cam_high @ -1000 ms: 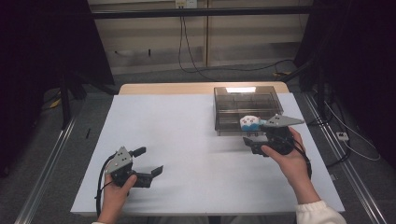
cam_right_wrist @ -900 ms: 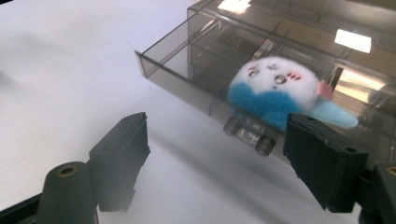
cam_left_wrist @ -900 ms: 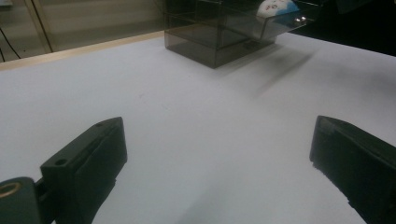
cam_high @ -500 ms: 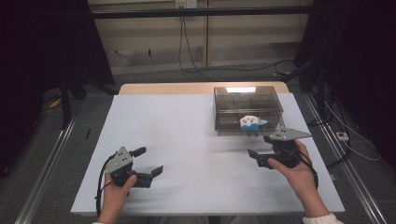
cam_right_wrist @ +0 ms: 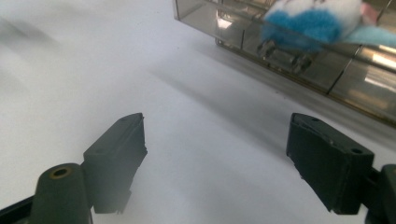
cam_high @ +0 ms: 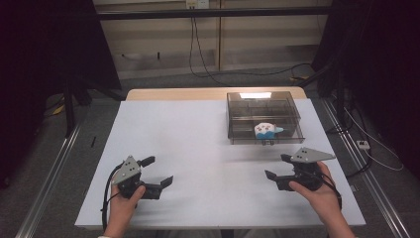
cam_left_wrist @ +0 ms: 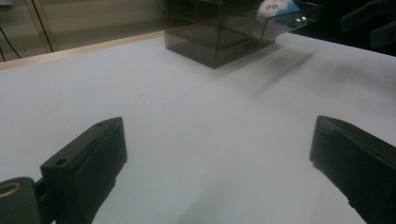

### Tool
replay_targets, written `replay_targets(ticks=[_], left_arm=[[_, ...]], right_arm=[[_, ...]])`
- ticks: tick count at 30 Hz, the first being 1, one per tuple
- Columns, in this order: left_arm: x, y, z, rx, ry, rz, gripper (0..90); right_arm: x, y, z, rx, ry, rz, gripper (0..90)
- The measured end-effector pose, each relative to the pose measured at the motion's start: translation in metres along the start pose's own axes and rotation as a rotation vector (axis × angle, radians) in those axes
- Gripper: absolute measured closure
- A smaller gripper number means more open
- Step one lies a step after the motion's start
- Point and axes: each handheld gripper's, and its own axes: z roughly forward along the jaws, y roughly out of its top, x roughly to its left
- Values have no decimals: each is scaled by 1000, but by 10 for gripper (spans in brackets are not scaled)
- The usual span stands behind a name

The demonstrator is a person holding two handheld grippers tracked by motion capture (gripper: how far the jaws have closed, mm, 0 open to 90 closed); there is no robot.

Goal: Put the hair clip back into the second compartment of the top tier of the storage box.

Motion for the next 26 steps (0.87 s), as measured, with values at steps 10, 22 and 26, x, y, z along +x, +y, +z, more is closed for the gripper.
replay_targets(ticks=[10,22,26], left_arm=[[0,0,1,4,-5,3,40],[0,0,1,4,-4,3,40],[0,0,1,6,-6,1,40]], right_arm=[[-2,-22,4,15,4,30,191],[-1,-29,5,6,1,29,189],[-3,-30,5,6,-5,33,188]])
